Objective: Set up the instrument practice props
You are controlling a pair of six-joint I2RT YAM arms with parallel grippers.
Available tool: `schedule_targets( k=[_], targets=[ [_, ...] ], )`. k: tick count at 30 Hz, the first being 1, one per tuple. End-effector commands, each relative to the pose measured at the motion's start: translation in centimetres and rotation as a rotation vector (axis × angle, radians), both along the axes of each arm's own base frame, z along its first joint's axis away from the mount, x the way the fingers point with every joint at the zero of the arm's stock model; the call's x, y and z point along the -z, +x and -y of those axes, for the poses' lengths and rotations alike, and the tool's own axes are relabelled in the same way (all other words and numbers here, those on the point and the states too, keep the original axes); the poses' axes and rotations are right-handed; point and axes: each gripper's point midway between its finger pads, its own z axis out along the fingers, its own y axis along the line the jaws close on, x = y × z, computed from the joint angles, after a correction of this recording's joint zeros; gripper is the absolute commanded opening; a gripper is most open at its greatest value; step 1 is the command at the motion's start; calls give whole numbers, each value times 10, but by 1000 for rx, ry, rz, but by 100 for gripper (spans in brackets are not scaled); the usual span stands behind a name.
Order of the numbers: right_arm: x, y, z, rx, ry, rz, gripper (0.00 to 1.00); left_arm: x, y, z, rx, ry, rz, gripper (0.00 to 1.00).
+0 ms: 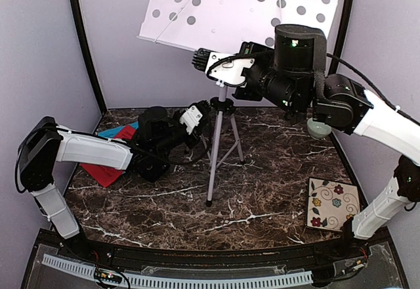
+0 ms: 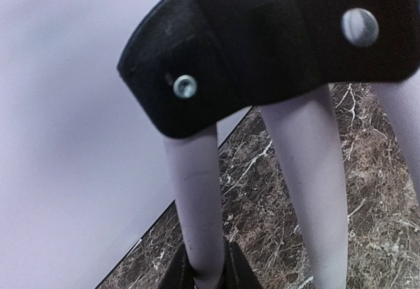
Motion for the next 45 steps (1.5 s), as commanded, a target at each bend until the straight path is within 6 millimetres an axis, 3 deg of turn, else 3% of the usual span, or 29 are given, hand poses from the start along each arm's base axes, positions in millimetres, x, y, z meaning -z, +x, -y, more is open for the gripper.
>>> schedule_targets(
  k=[1,6,11,22,24,33,36,45],
  targets=[
    [-135,-28,34,-86,494,158,0,36,4,3,-20,26,-38,0],
    [-134,-30,22,-108,480,173,6,40,6,-3,-52,-14,-27,0],
    [-131,-32,8,-125,452,182,23,44,5,-7,-67,-16,-24,0],
    [-110,-58,-7,-193,433,138,79,50,8,-6,-75,15,-29,0],
    [-104,-66,-10,-216,435,114,98,51,8,-6,-76,17,-29,0],
    [-63,-93,-14,-332,479,-72,100,54,9,-8,-85,31,-39,0],
    [-45,-108,-14,-416,524,-180,100,53,8,-8,-81,33,-42,4],
    [51,-120,-17,-450,596,-485,100,47,1,-9,-58,38,-43,30]
  ],
)
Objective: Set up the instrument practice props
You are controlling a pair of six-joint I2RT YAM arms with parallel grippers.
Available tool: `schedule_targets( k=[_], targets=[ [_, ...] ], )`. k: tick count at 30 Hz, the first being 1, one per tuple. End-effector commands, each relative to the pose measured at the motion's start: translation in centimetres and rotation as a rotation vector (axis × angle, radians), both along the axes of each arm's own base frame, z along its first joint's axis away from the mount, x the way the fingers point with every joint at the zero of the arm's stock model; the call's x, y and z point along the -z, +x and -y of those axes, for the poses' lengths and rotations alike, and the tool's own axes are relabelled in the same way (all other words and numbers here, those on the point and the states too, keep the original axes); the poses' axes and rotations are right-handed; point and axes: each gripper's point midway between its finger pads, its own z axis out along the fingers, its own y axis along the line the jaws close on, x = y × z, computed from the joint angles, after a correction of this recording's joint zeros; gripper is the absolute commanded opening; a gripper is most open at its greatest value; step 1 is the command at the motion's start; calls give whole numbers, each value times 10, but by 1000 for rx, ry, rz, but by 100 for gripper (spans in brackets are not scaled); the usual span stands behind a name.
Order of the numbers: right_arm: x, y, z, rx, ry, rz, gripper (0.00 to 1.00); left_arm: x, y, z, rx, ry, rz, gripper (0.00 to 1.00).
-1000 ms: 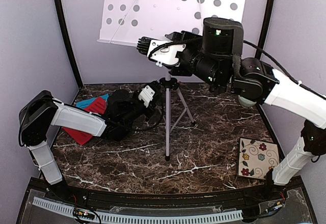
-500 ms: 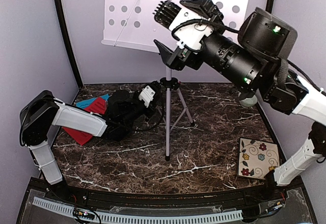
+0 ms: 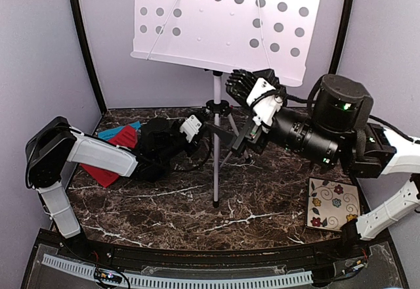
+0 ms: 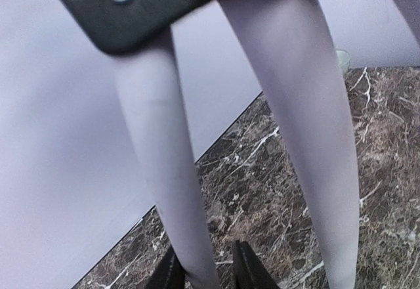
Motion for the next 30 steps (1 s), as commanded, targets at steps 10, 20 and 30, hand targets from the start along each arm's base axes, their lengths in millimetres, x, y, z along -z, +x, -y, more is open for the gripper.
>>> schedule_targets(
  k=[10,20,30],
  targets=[
    [108,7,35,2,251,-393,100,28,-16,-3,55,132,-108,49],
    [143,90,126,349,447,-458,100,29,-13,1,55,124,-172,53],
    [164,156,128,352,271,-361,100,25,-6,1,50,100,-192,52]
  ],
)
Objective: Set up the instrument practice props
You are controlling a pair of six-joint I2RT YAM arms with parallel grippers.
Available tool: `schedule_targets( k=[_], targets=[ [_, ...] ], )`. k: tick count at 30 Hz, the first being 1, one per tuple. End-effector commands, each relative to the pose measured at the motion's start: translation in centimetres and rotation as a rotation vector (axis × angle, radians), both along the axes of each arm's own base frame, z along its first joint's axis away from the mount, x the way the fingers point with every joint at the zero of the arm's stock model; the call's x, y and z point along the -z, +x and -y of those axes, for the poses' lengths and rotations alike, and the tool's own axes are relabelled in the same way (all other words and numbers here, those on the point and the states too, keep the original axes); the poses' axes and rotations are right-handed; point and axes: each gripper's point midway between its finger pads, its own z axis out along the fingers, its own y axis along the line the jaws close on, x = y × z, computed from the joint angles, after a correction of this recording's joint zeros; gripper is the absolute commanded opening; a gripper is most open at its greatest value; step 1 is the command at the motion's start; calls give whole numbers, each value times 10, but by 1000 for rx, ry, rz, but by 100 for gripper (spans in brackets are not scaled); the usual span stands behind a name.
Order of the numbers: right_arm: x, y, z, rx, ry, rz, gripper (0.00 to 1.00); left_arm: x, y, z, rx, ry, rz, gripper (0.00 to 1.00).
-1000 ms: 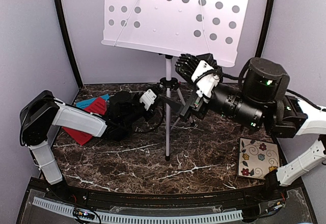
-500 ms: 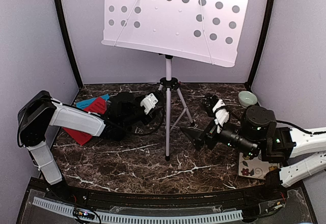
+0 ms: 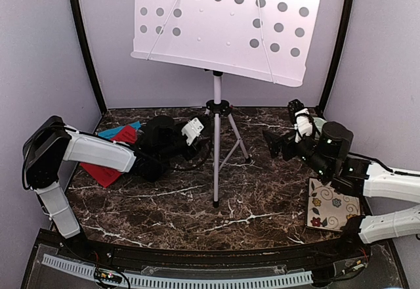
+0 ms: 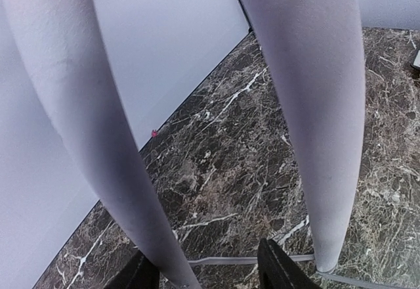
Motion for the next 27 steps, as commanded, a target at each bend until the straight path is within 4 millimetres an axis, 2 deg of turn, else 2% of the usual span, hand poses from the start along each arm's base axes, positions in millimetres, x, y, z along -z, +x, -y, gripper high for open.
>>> schedule_targets(
  k=[1,3,6,10,13,16,22,27],
  targets=[
    [-12,19,-35,-121,-71,68,100,-13,-2,5,25,-25,-12,52],
    [3,28,-53,-166,-139,52,99,-15,-1,3,18,-27,-2,51],
    [13,34,-74,-240,-179,51,98,-21,1,1,9,-33,17,49],
    [18,39,-91,-301,-221,82,94,-26,-2,0,26,-46,43,45],
    [22,46,-101,-328,-246,108,88,-29,-1,-2,24,-58,53,41],
    [30,59,-107,-326,-260,106,82,-32,2,-3,20,-69,65,37],
    [33,82,-106,-296,-249,121,71,-35,5,-1,22,-75,83,33],
    [33,88,-111,-318,-250,136,66,-34,9,0,20,-62,94,27]
  ],
)
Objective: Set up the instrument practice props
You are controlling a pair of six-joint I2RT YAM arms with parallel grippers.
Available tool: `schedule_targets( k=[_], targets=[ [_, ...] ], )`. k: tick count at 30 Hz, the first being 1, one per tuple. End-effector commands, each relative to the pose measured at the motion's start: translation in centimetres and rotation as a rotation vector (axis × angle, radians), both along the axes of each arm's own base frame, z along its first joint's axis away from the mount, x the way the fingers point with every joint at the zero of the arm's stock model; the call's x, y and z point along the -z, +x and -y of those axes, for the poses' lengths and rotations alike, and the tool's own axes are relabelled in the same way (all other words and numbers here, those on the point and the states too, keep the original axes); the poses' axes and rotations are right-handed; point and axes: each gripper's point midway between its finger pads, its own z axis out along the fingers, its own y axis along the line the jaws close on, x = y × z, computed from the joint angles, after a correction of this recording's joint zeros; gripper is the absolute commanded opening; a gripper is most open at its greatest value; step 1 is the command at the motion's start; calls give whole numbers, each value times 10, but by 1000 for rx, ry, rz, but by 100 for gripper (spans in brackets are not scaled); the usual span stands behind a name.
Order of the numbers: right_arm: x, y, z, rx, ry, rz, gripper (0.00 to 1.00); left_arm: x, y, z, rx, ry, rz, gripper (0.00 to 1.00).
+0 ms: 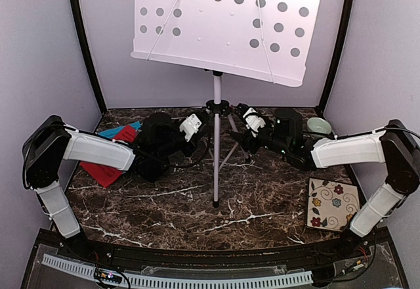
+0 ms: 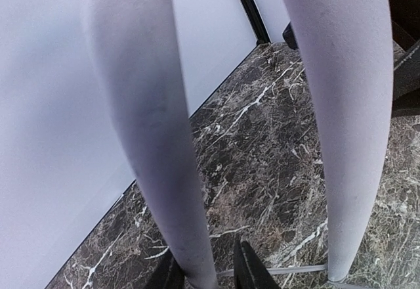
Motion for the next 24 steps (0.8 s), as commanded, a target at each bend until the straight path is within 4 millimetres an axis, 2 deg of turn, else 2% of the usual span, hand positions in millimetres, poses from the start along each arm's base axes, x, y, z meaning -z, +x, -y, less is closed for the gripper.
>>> schedule_targets(
  k=[1,2,11,18,23,24],
  targets=[
    [-34,8,-10,-37,68,92,65,-21,2,3,17,-24,58,26],
    [-25,10,-12,-42,55,81,64,-21,2,3,17,-22,59,26],
    [-17,17,-20,-74,20,58,45,-22,7,3,11,6,92,17],
    [-22,21,-7,-55,13,53,21,-24,8,0,8,37,124,10],
    [-20,26,6,-21,-14,59,0,-27,10,-3,0,60,155,4],
    [-27,26,10,-12,-7,72,0,-28,12,-4,-5,67,164,3]
  ],
)
